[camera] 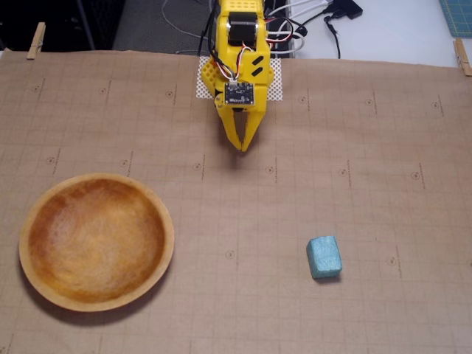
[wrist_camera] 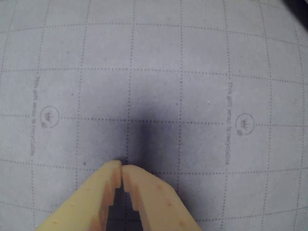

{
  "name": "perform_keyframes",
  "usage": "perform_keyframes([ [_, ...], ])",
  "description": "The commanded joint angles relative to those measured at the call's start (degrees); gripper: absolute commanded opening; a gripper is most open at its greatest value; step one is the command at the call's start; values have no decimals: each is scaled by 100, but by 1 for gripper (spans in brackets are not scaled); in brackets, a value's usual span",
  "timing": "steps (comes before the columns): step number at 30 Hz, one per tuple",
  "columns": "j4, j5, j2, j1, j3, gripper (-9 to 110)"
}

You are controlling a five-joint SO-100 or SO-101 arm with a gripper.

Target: Grasp a blue block and put it in the bowl.

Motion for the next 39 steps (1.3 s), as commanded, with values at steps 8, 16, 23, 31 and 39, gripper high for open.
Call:
perform_keyframes([
  [8,-53,-26,26,-18,-1529,-3],
  [16,-53,-26,9,-9,-3032,-3],
  [23,-62,-26,-62,-9,-3823,-3],
  [31,-211,-26,-79,-18,-4148,-3],
  [39,-2224,-290,-79,-475,-3050,-3],
])
